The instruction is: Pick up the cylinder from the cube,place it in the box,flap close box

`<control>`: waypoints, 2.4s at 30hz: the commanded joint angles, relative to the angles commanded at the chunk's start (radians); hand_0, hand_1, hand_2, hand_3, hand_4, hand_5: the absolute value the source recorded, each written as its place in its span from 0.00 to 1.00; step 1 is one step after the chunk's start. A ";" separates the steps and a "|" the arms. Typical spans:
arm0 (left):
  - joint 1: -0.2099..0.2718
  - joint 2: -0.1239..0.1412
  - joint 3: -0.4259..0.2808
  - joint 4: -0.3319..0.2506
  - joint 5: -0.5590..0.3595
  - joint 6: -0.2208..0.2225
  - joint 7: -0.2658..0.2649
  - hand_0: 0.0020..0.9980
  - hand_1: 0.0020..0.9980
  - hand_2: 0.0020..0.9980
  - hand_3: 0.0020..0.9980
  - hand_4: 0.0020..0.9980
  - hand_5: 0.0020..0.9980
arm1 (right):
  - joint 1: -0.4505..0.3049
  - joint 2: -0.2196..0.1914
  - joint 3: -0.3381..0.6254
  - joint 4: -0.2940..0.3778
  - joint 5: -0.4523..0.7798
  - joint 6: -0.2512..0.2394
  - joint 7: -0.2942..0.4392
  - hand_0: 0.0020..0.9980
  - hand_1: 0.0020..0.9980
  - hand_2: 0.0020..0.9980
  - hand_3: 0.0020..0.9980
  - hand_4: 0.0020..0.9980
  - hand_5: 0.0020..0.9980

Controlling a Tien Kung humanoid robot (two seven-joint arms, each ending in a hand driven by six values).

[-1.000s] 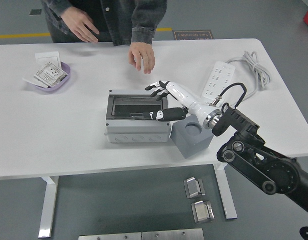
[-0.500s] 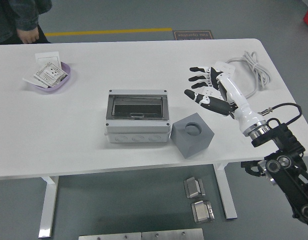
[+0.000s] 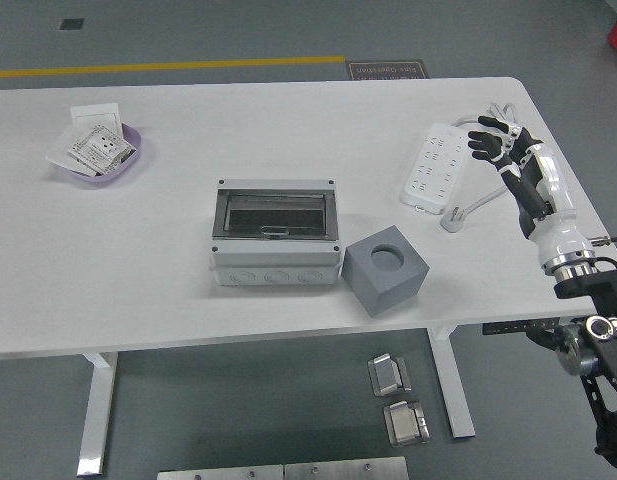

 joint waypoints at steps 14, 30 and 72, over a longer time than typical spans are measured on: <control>0.022 -0.008 -0.009 0.000 0.002 0.003 0.005 0.74 0.76 0.71 0.80 0.77 0.50 | -0.037 0.035 0.061 -0.011 0.175 0.030 0.017 0.83 0.82 0.88 0.81 1.00 0.87; 0.020 -0.006 0.003 0.000 -0.011 0.010 -0.003 0.74 0.76 0.71 0.80 0.77 0.50 | -0.035 0.054 0.044 -0.037 0.300 0.071 0.031 0.83 0.80 0.85 0.88 1.00 0.89; 0.011 -0.006 0.039 0.000 -0.038 -0.014 0.009 0.74 0.76 0.72 0.81 0.77 0.50 | -0.035 0.052 0.041 -0.027 0.168 -0.005 -0.050 0.84 0.79 0.81 1.00 1.00 0.74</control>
